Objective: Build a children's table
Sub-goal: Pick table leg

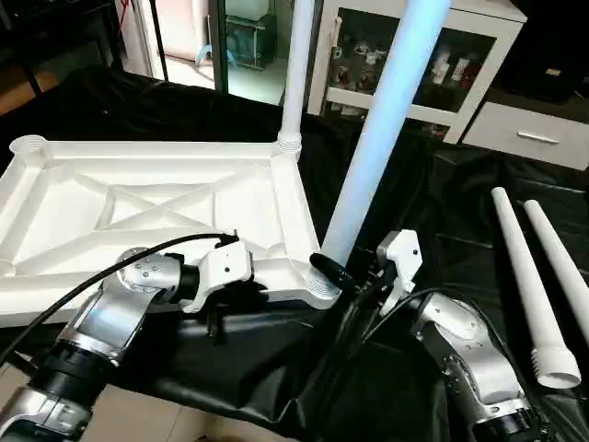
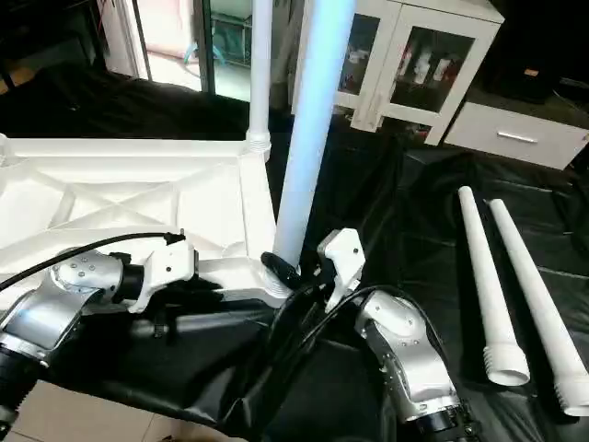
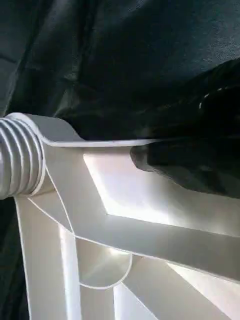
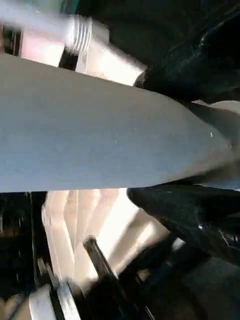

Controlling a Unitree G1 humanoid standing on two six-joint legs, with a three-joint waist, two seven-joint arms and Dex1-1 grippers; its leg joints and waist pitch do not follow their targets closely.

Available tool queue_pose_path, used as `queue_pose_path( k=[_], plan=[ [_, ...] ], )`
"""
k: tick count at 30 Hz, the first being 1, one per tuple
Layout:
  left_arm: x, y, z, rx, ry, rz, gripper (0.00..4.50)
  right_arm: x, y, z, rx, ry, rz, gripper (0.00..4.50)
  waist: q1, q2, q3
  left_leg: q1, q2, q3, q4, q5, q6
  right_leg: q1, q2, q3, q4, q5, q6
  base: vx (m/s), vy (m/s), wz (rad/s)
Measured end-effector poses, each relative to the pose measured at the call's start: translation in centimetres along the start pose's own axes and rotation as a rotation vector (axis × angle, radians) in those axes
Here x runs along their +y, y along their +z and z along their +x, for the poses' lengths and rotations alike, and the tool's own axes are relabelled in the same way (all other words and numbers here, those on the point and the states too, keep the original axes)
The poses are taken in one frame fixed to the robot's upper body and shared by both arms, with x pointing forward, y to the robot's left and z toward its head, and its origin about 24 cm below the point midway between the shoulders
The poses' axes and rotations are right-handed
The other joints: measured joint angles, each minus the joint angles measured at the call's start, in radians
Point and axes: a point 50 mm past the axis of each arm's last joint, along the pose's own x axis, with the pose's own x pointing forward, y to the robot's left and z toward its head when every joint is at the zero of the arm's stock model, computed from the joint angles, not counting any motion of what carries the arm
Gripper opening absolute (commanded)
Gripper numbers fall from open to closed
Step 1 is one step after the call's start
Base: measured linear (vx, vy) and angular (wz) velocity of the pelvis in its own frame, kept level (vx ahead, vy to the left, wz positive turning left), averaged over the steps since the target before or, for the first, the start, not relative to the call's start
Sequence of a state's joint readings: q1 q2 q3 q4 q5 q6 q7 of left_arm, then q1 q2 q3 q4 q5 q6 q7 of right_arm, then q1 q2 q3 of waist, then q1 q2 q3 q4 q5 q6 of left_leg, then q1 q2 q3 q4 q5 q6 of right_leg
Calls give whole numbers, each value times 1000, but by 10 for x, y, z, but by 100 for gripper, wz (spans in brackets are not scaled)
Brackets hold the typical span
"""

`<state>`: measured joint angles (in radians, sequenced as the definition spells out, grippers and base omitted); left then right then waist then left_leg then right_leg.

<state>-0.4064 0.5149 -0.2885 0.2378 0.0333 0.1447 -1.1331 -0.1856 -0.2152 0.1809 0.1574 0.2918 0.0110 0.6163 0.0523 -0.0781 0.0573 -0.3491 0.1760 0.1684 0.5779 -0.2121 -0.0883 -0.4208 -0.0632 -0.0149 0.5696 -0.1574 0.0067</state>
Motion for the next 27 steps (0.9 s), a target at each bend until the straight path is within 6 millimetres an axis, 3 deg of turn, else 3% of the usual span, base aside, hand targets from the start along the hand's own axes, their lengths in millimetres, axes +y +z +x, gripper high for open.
queue_pose_path(
  k=[11, 18, 27],
  plan=[
    [15, 28, 42, -38, 155, -91, 0, -26, 5, 21, -9, -384, 0, 186, 5, -2, 3, -12, 0, 1, 0, 0, 0, -11, 0, 0, -1, 0, -1, 0, 0, 0],
    [15, 67, 94, -37, 248, -153, 0, -50, 8, 28, -28, -752, -57, 186, 19, -3, 3, -21, 2, 8, 2, 14, 11, -14, -3, 3, 10, 9, -2, 0, 0, 0],
    [17, 72, 96, -33, 269, -138, 0, -52, 11, 33, -67, -804, -53, 186, 16, -2, 3, -23, 5, 8, 2, 16, 19, -15, -1, 1, 11, 5, -1, 20, 2, 0]
  ],
)
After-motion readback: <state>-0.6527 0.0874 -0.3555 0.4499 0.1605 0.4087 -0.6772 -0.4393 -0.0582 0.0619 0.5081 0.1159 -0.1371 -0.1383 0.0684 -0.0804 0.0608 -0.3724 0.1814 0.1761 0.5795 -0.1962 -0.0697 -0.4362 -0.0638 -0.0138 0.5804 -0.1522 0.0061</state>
